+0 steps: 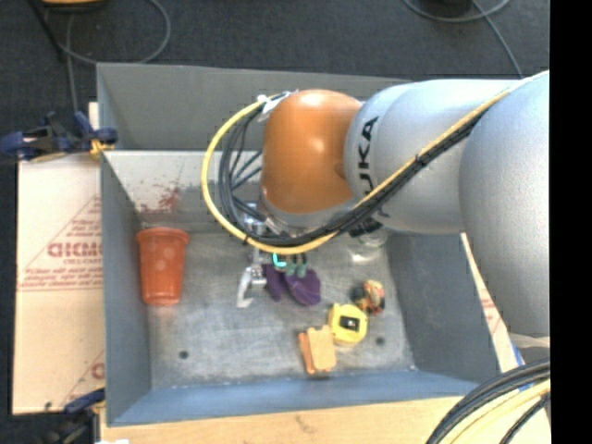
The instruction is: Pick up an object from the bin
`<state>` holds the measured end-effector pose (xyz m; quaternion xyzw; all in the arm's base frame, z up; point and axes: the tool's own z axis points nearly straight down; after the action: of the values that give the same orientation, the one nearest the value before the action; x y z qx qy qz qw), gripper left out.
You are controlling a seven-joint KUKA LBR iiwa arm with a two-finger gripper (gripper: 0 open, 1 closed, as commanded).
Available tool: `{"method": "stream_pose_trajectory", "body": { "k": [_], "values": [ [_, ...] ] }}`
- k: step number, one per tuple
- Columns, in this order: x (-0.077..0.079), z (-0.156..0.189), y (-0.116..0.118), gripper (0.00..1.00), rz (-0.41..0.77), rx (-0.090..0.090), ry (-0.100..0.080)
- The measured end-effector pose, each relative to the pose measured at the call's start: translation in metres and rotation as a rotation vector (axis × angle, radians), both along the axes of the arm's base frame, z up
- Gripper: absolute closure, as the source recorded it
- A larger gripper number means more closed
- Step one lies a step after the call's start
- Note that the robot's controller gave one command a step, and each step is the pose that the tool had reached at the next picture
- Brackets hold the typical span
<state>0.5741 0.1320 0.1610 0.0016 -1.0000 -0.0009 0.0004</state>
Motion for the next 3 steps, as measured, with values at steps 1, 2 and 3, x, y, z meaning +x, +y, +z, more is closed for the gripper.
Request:
{"method": "stream_pose_trajectory", "body": {
  "k": [1, 2, 3],
  "values": [
    [-0.007, 0.017, 0.021, 0.0, -0.003, -0.001, -0.004],
    [0.021, 0.001, -0.011, 0.0, 0.032, 0.002, -0.01],
    [0.036, -0.024, -0.078, 0.0, 0.02, -0.003, -0.005]
  ]
}}
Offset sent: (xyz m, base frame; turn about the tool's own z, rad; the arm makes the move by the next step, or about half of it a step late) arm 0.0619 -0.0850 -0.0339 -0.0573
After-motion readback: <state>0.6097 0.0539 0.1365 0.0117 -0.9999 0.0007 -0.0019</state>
